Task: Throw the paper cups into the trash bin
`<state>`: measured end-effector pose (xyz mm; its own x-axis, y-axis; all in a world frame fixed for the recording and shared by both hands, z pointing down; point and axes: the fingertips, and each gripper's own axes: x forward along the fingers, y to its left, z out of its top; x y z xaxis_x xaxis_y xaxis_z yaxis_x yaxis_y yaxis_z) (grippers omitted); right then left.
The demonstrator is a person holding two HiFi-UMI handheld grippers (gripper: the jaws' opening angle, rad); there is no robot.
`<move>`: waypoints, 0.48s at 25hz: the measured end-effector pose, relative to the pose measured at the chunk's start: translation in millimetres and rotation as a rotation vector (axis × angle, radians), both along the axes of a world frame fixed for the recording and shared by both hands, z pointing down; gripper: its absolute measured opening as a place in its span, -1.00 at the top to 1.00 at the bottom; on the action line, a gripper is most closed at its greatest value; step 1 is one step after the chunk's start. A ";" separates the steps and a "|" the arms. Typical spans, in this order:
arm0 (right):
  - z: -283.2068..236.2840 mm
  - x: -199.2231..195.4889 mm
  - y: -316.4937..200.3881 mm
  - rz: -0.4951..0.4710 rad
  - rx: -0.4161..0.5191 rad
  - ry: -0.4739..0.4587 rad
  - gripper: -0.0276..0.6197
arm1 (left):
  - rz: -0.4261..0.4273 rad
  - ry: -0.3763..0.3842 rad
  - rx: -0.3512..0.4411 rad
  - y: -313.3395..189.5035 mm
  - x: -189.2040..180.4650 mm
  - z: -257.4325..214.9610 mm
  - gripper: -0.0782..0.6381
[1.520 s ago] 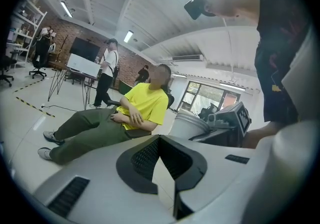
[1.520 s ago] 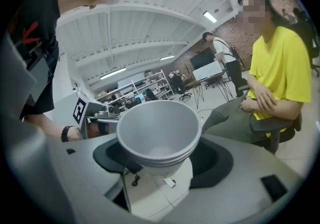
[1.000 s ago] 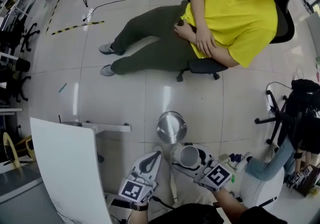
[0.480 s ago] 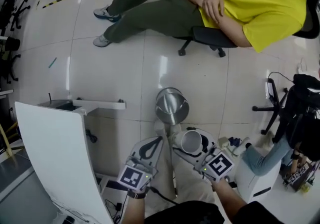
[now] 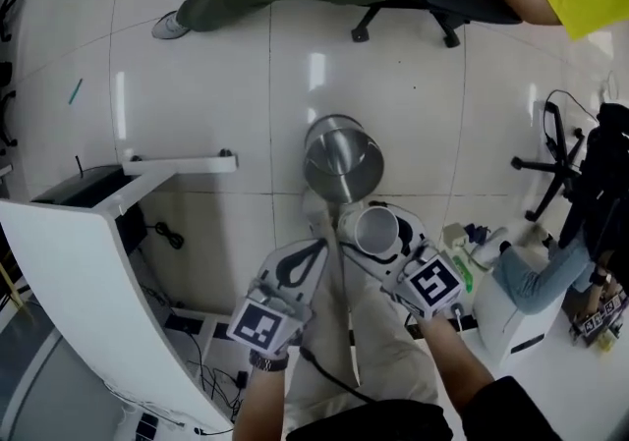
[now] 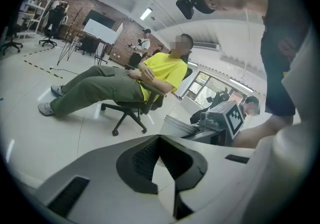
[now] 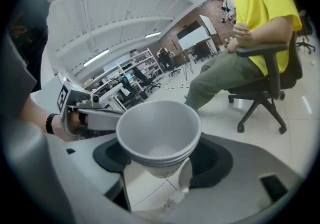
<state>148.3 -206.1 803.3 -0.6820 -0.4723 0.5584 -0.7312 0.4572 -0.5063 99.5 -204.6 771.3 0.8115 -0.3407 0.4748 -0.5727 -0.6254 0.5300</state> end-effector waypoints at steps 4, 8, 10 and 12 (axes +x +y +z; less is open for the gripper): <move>42.7 -2.1 5.5 -0.015 -0.024 0.037 -0.15 | 0.019 0.005 -0.020 4.7 1.6 25.2 0.77; 86.5 -12.6 10.2 -0.075 -0.042 0.085 -0.15 | 0.051 0.004 -0.058 11.0 -0.6 57.0 0.77; 105.2 -18.7 6.5 -0.091 -0.041 0.098 -0.15 | 0.079 -0.001 -0.061 12.3 -0.4 71.4 0.76; 122.0 -24.9 3.0 -0.103 -0.039 0.109 -0.14 | 0.095 -0.012 -0.058 13.0 -1.4 82.7 0.76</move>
